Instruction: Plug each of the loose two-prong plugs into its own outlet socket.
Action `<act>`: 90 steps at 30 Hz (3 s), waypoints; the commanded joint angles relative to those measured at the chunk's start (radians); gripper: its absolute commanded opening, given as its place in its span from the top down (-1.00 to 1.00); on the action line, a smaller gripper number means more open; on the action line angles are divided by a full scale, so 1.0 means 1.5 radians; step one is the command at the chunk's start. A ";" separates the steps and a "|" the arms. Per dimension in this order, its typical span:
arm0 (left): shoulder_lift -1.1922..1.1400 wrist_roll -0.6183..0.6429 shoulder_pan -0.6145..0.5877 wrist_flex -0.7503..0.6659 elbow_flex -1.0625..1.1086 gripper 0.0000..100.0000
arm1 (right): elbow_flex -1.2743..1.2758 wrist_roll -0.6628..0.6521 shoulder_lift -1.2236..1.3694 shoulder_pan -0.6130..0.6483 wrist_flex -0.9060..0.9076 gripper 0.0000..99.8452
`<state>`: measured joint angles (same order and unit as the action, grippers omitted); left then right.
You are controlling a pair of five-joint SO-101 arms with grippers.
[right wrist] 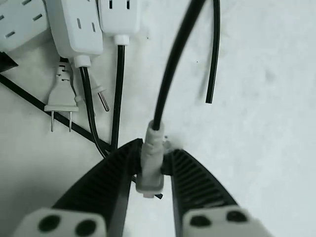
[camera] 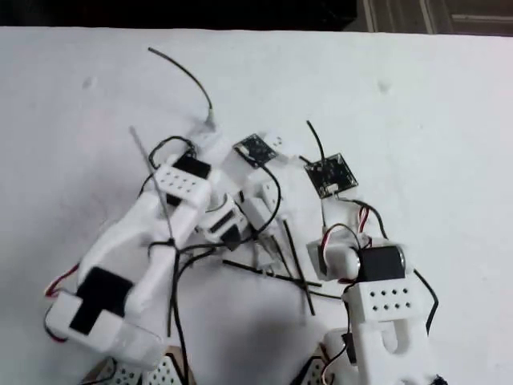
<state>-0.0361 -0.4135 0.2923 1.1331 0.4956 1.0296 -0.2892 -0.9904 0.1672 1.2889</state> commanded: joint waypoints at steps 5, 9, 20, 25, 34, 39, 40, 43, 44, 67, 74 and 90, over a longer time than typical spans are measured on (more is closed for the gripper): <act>-0.047 -0.106 -0.005 -0.021 -0.026 0.62 | -0.003 0.001 -0.012 -0.002 0.001 0.96; -0.047 -0.188 -0.056 -0.024 -0.031 0.62 | -0.004 0.000 -0.012 -0.002 0.001 0.96; -0.035 -0.274 -0.104 0.052 -0.035 0.62 | -0.007 0.000 -0.012 0.001 -0.037 0.96; 0.056 -0.274 -0.115 0.101 -0.033 0.61 | -0.011 0.005 -0.012 0.019 -0.038 0.96; 0.312 -0.268 -0.212 0.178 -0.011 0.56 | -0.012 0.006 -0.012 0.114 -0.115 0.96; 0.442 -0.257 -0.278 0.116 0.113 0.56 | -0.011 0.006 -0.012 0.173 -0.155 0.96; 0.468 -0.235 -0.280 0.090 0.143 0.56 | -0.012 0.006 -0.012 0.189 -0.160 0.96; 0.543 -0.148 -0.276 0.012 0.232 0.56 | -0.012 0.013 -0.013 0.238 -0.177 0.96; 0.568 -0.121 -0.275 -0.014 0.258 0.56 | -0.013 0.034 -0.013 0.252 -0.184 0.96; 0.887 0.162 -0.029 -0.007 0.355 0.55 | -0.143 0.123 -0.013 0.445 -0.099 0.96; 1.024 0.162 0.095 0.082 0.355 0.55 | -0.141 0.124 -0.007 0.445 -0.102 0.96; 1.104 0.099 -0.014 0.088 0.382 0.56 | -0.139 0.126 -0.006 0.431 -0.133 0.96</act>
<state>1.6134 -0.2417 0.4135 1.2835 1.0740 0.8654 -0.1143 -0.9889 0.8316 1.1308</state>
